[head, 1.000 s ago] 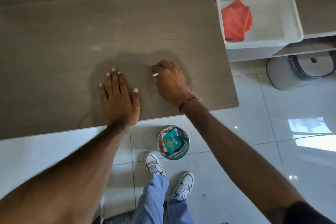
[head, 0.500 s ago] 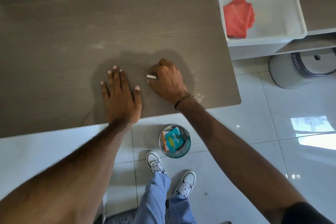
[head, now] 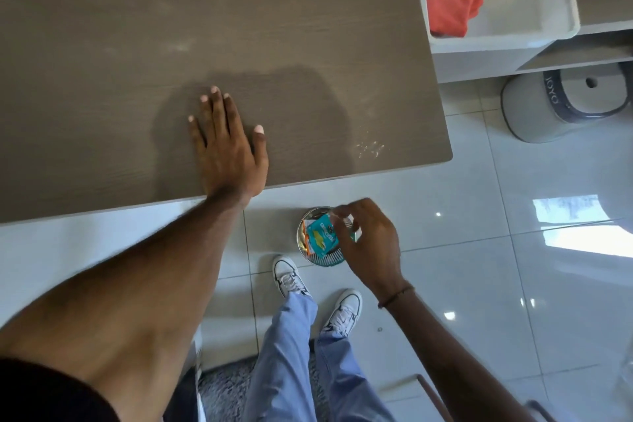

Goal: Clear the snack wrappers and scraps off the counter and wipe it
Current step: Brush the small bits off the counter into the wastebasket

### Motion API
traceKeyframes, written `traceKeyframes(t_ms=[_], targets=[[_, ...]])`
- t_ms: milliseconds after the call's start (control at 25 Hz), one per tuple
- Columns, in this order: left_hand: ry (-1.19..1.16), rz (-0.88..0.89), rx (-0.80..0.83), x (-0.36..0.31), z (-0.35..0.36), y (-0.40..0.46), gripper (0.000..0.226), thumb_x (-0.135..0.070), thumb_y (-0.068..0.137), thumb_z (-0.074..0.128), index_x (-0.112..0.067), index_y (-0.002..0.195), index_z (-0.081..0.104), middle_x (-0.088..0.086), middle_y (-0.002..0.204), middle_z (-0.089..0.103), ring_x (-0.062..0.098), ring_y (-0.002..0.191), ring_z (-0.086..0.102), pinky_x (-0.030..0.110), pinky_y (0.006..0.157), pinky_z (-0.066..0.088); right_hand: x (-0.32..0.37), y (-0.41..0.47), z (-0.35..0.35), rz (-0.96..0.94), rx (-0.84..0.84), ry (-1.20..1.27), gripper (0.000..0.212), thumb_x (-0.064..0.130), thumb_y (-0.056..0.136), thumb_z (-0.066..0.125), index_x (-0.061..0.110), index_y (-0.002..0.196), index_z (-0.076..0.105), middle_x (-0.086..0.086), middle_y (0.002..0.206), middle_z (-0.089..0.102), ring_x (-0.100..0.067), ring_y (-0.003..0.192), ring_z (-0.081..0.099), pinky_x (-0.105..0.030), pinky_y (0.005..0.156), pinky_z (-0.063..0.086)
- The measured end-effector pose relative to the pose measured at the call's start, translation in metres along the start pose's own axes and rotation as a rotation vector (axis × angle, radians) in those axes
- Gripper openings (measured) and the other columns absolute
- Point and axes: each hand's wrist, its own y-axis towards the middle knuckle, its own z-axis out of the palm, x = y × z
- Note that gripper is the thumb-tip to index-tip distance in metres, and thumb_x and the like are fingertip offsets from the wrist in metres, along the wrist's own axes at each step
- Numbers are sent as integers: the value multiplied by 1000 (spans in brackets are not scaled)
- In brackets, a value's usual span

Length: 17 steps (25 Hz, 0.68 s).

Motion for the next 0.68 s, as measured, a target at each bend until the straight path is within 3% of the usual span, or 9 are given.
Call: traceKeyframes(t_ms=[160, 280, 480, 600, 680], targets=[[1, -6, -5, 0, 1, -1, 74, -47, 103, 29, -2, 162, 25, 15, 173, 22, 33, 162, 20, 59, 131, 19, -44, -23, 51, 217, 117, -103, 21, 34, 94, 63, 27, 109, 75, 7, 113, 70, -15, 84, 71, -19, 60, 48], [1, -3, -15, 1, 2, -1, 74, -47, 103, 29, -2, 162, 25, 15, 173, 22, 33, 162, 20, 59, 131, 19, -57, -25, 67, 308, 118, -131, 24, 34, 92, 64, 27, 113, 74, 7, 116, 71, -16, 89, 72, -26, 63, 56], [-12, -6, -13, 2, 4, -1, 74, -48, 103, 30, -2, 161, 25, 14, 173, 22, 33, 162, 20, 59, 131, 19, -56, -30, 48, 349, -64, -31, 13, 24, 90, 65, 28, 97, 75, 9, 98, 74, -8, 68, 67, -19, 50, 51], [-23, 3, -29, 3, 6, 0, 74, -47, 103, 30, -2, 162, 23, 15, 173, 21, 34, 162, 19, 59, 131, 19, -40, -15, 20, 258, -220, 50, 10, 23, 88, 67, 29, 90, 74, 14, 93, 74, -2, 64, 63, -14, 49, 51], [-27, 1, -36, 4, 8, -1, 74, -47, 103, 31, -2, 162, 23, 15, 173, 21, 34, 162, 19, 59, 130, 18, -22, 5, -3, 171, -345, 101, 9, 24, 88, 66, 29, 89, 73, 18, 88, 72, -2, 62, 61, -4, 48, 40]])
